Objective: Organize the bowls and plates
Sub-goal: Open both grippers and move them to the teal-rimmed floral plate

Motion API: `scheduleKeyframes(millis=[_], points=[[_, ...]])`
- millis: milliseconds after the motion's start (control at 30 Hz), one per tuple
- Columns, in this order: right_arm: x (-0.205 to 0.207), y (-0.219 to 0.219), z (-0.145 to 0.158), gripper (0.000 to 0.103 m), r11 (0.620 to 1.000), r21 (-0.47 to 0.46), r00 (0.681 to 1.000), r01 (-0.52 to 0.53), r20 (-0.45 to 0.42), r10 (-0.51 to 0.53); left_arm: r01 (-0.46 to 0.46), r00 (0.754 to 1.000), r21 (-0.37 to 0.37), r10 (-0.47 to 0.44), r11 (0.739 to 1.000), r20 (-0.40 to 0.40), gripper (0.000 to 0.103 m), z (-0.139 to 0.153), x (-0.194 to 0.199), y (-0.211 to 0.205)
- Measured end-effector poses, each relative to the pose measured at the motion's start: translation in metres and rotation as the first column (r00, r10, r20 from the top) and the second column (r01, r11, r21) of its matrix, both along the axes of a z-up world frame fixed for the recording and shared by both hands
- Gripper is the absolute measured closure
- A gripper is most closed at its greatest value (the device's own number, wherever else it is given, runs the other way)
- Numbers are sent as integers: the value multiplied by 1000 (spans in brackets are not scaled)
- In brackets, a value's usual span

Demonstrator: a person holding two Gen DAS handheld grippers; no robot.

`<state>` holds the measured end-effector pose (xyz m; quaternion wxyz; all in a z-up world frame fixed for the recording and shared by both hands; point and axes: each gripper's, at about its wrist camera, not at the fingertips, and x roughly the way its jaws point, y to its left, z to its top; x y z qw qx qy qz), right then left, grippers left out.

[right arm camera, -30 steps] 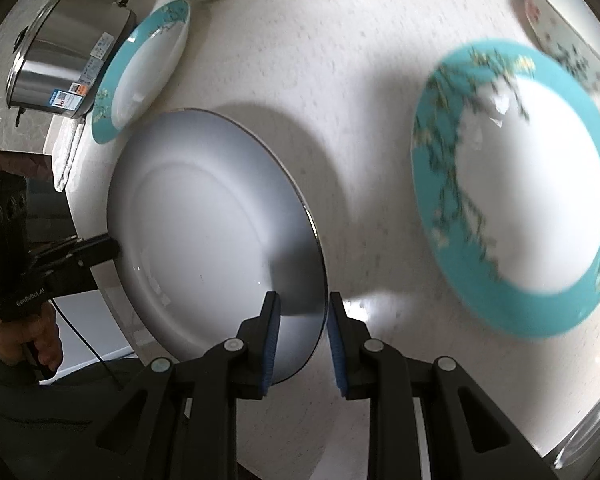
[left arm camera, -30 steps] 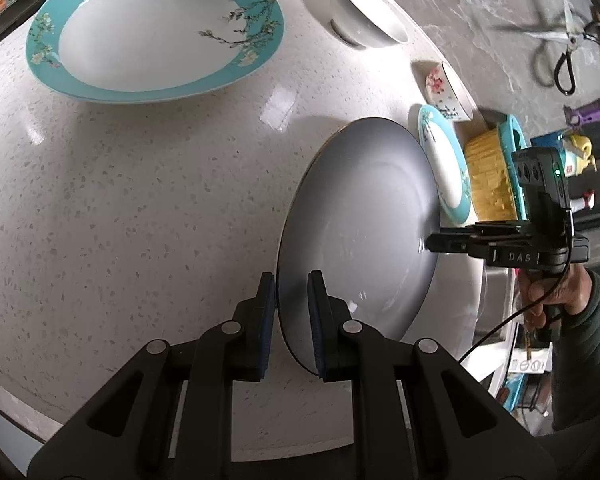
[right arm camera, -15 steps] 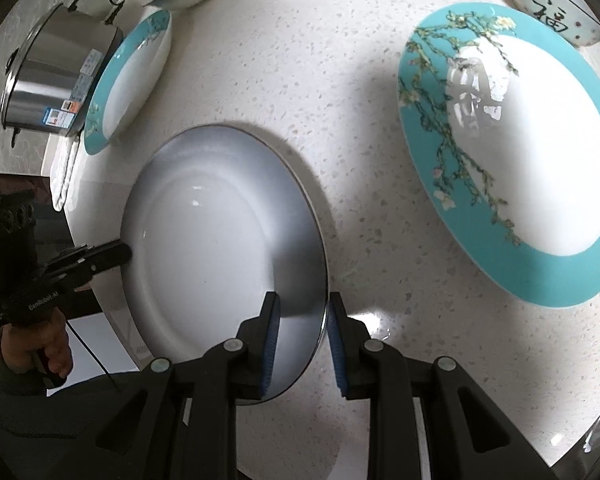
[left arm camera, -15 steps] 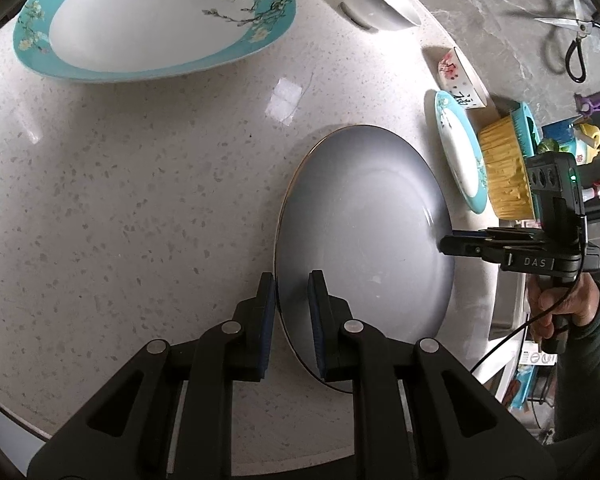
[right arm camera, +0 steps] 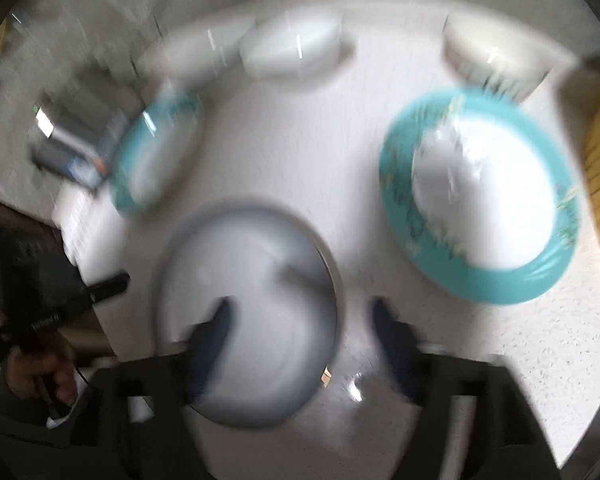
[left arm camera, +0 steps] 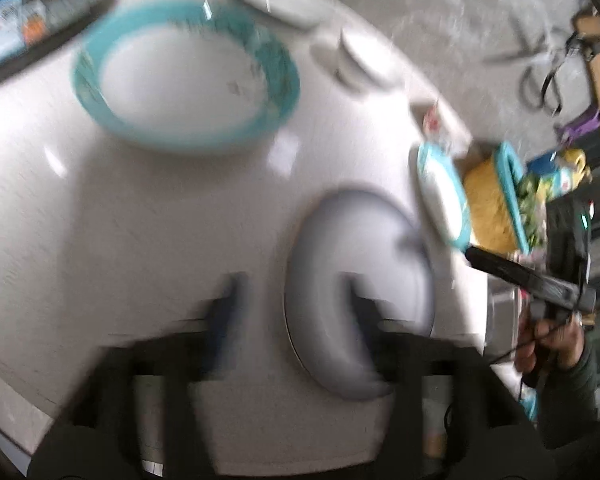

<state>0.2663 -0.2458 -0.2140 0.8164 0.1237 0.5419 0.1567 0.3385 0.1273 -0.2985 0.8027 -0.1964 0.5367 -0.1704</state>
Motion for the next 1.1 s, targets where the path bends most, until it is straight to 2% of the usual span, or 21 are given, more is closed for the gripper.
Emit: scheduleKeyframes(millis=[33,67,133,200,300,367,400,467,600,667,733,767,867,933,1033,1100], points=[[-10,-5,11,1,997,69,997,24,74,-29,-21,999,-20,22,1000,41,15,7,-1,5],[-20,-11,19,0,988,149,989,43,136,-64,-36,995,-51,41,998,88,14,17,-2,10],[-33,-19,24,0,967,242,977,78,174,-123,-35,991,-73,44,997,130,10,28,0,8],[-43,-30,22,0,940,305,965,152,160,-208,-9,986,-99,25,995,163,7,38,6,-3],[-62,-44,21,0,875,402,924,270,148,-353,68,991,-145,-50,987,124,7,43,18,-28],[-75,-53,24,0,847,422,896,324,150,-417,136,989,-165,-124,977,80,7,45,28,-47],[-85,-60,28,0,833,414,874,366,154,-461,168,984,-149,-158,974,79,7,47,31,-57],[-96,-70,34,0,813,409,839,415,173,-516,239,968,-38,-234,970,95,7,54,41,-87],[-119,-107,46,0,756,359,748,547,197,-634,287,944,146,-305,947,125,7,70,64,-137],[-122,-128,43,0,724,347,720,595,170,-673,316,933,204,-342,926,109,7,77,85,-169],[-120,-149,36,2,708,333,711,623,135,-690,355,917,195,-381,914,116,7,80,105,-192],[-119,-157,32,6,703,341,709,625,129,-693,377,906,221,-408,900,115,7,81,118,-212],[-112,-180,13,8,692,364,710,623,106,-696,432,872,265,-474,862,124,7,79,141,-249],[-101,-196,-7,8,648,431,704,628,41,-709,499,846,249,-529,830,67,8,68,155,-273],[-98,-213,-34,5,568,499,684,655,-71,-726,510,848,233,-529,828,23,8,52,167,-282],[-94,-219,-45,5,575,503,698,645,-83,-711,505,847,274,-530,819,24,8,43,175,-290]])
